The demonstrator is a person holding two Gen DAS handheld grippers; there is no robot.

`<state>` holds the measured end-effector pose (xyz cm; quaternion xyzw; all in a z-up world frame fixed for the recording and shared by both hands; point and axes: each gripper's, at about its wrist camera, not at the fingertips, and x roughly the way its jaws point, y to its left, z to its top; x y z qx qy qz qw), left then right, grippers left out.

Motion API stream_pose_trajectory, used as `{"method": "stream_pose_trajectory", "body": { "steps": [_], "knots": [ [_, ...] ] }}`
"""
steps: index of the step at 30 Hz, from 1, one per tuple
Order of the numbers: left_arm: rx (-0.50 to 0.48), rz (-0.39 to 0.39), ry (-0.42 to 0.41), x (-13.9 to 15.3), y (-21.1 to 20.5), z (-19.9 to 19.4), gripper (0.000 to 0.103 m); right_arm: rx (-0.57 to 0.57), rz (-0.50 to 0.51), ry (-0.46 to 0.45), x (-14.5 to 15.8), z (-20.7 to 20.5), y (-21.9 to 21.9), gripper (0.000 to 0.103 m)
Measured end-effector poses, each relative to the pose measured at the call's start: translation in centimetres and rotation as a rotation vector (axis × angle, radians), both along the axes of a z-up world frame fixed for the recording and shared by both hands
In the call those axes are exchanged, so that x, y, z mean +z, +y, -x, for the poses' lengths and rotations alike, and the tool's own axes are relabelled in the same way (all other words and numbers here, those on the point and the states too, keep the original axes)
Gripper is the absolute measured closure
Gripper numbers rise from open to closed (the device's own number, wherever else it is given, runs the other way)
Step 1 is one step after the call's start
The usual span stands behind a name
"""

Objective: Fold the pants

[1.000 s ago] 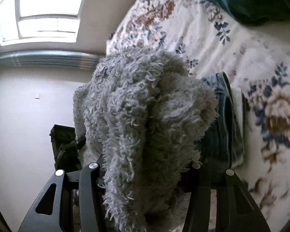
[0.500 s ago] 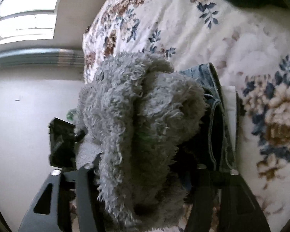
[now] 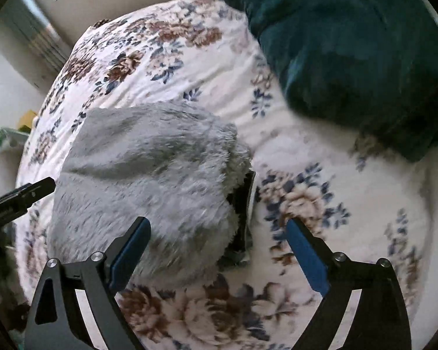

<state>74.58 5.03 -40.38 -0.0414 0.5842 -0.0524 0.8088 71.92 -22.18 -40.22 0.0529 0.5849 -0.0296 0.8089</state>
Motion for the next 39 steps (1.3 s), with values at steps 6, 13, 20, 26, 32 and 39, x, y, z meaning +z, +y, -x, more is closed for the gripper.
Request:
{"method": "stream_pose_trajectory", "body": {
  "steps": [6, 13, 20, 26, 32, 39],
  "knots": [
    [0.006, -0.036, -0.023, 2.2, -0.8, 3.5, 0.007, 0.008, 0.074, -0.040, 3.7, 3.1, 2.0, 0.007],
    [-0.002, -0.064, -0.070, 5.5, -2.0, 6.3, 0.007, 0.015, 0.098, -0.069, 6.4, 5.9, 2.5, 0.007],
    [0.041, -0.080, -0.111, 8.4, -1.8, 9.8, 0.007, 0.026, 0.115, -0.121, 9.4, 9.2, 2.6, 0.007],
    [0.060, -0.091, -0.193, 13.2, -1.9, 15.4, 0.007, 0.030, 0.111, -0.161, 13.3, 13.9, 3.0, 0.007],
    [0.036, -0.125, -0.307, 18.8, -1.7, 22.7, 0.007, -0.006, 0.103, -0.245, 19.1, 21.1, 3.8, 0.007],
    [-0.008, -0.117, -0.387, 23.9, -0.8, 31.2, 0.007, -0.051, 0.129, -0.370, 26.8, 31.9, 5.1, 0.007]
  ]
}}
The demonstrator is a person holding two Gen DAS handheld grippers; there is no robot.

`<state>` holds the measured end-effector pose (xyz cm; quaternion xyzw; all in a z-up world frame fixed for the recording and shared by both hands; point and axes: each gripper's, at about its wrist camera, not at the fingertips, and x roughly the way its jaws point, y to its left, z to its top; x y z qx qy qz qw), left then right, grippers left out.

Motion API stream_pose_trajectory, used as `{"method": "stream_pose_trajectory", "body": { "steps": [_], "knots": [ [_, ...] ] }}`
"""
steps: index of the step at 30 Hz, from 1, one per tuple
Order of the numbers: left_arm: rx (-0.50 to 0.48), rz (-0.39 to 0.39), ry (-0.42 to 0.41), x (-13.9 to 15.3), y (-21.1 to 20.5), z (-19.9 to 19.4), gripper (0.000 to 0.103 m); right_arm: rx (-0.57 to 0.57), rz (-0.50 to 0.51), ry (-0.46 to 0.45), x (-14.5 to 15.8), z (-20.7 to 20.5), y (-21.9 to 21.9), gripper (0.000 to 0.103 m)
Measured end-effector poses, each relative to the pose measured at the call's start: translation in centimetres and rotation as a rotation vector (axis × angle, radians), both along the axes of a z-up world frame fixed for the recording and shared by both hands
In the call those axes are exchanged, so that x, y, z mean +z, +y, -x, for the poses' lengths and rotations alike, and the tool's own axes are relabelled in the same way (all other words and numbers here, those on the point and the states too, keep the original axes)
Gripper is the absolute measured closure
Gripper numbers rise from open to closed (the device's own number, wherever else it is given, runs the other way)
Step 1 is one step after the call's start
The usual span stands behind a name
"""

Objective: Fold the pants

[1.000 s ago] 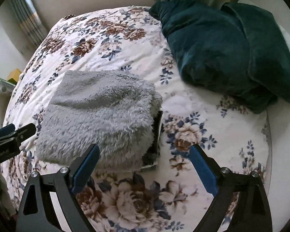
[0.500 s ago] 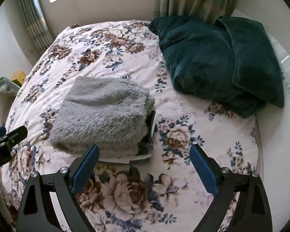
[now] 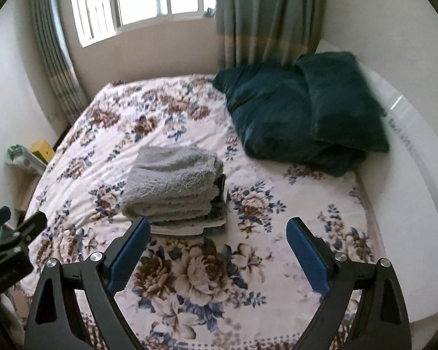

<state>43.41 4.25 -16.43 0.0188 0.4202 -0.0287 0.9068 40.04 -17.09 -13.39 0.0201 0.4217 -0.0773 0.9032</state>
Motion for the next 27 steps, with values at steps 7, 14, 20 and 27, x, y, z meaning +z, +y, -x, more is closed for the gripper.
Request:
{"method": "stream_pose_trajectory", "body": {
  "steps": [7, 14, 20, 27],
  "knots": [
    [-0.011, -0.007, -0.082, 4.8, 1.1, 8.2, 0.007, -0.021, 0.037, -0.086, 6.4, 11.4, 1.5, 0.007],
    [-0.012, 0.002, -0.156, 9.3, 1.6, 15.6, 0.007, 0.008, 0.028, -0.149, 11.5, 20.7, 2.5, 0.007],
    [-0.013, 0.026, -0.178, 12.0, 1.7, 20.2, 0.007, 0.040, 0.020, -0.181, 15.1, 26.6, 2.9, 0.007],
    [0.005, 0.018, -0.217, 13.4, 1.3, 23.8, 0.007, 0.079, 0.009, -0.221, 17.9, 30.8, 2.9, 0.007]
  ]
}}
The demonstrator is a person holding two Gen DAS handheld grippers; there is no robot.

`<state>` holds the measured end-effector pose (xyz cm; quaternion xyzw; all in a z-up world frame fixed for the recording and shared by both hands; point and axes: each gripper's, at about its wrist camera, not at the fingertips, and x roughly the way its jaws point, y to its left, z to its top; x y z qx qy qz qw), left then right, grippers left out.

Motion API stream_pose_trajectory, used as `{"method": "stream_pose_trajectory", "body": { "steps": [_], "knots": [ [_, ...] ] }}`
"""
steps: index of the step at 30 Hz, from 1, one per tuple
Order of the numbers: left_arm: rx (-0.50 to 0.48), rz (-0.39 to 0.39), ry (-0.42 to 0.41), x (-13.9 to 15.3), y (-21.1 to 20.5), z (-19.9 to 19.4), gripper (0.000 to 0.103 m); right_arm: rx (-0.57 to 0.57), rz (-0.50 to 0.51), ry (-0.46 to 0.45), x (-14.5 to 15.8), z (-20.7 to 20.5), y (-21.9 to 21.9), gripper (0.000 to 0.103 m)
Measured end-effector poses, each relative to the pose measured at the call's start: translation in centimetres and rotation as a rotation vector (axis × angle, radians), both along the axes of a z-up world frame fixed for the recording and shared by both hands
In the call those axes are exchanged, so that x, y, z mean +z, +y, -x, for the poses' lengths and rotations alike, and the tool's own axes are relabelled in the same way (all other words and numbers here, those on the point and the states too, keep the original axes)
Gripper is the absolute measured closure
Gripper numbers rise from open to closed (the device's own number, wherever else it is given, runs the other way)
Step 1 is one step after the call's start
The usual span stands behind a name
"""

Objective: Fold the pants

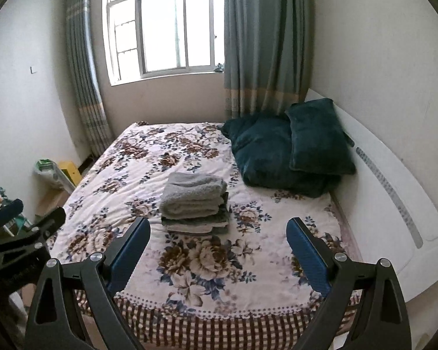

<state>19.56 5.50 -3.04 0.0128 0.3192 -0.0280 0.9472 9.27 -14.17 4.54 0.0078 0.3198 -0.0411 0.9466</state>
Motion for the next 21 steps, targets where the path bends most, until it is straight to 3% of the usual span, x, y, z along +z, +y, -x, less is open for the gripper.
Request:
{"method": "stream_pose_trajectory", "body": {
  "steps": [5, 8, 21],
  "knots": [
    [0.015, -0.004, -0.018, 0.3, -0.3, 1.1, 0.007, 0.022, 0.005, -0.011, 0.8, 1.0, -0.1, 0.006],
    [0.012, 0.008, -0.013, 0.1, -0.4, 0.2, 0.000, 0.018, 0.028, -0.017, 0.8, 0.3, -0.3, 0.003],
    [0.061, -0.032, 0.043, -2.5, -1.5, -5.7, 0.000, -0.028, 0.031, 0.040, -2.3, -10.2, -1.6, 0.003]
  ]
}}
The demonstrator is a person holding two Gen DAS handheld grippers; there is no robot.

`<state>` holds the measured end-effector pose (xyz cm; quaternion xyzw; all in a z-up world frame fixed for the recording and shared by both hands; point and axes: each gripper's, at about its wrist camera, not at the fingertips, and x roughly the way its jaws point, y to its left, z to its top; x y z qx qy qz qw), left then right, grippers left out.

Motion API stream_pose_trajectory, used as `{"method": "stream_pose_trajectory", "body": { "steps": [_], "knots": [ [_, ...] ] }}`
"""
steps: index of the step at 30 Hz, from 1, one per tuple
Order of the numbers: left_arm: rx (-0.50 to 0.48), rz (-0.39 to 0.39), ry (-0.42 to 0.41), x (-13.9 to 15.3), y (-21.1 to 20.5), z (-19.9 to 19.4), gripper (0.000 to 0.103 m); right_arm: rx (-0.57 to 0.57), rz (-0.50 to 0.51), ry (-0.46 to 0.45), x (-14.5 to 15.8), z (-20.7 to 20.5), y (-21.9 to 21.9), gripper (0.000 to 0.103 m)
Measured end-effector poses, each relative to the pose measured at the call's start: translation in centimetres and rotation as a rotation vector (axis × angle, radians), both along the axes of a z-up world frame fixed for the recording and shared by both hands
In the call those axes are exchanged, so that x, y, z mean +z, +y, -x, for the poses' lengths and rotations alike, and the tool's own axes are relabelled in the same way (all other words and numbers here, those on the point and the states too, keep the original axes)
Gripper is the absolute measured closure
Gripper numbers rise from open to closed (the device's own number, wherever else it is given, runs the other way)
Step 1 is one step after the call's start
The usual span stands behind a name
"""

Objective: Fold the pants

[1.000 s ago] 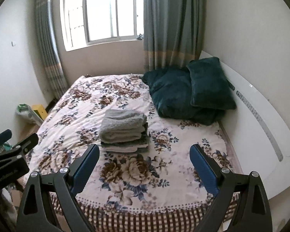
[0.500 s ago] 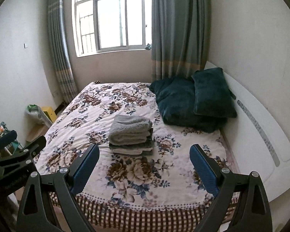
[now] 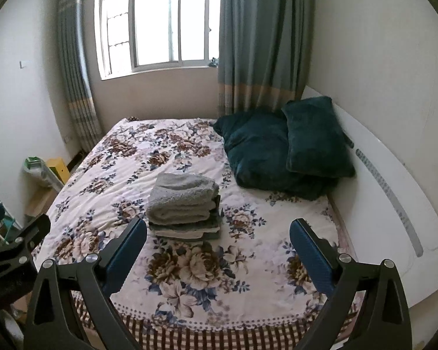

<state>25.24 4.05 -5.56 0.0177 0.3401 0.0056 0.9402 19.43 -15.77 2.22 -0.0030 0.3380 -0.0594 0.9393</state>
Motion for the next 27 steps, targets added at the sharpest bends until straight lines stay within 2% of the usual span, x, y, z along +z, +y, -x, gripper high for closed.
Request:
{"method": "stream_pose_trajectory", "body": {
  "steps": [5, 10, 27],
  "knots": [
    [0.013, 0.010, 0.041, -1.3, 0.0, -1.6, 0.000, -0.007, 0.002, 0.030, -1.4, -2.6, -0.3, 0.003],
    [0.024, -0.001, 0.048, -1.7, 0.1, -2.4, 0.000, 0.001, 0.007, 0.040, -2.1, -3.7, -0.2, 0.003],
    [0.025, -0.007, 0.042, -1.4, 0.5, -3.1, 0.000, 0.029, 0.015, 0.048, -3.1, -4.1, 0.8, 0.002]
  ]
}}
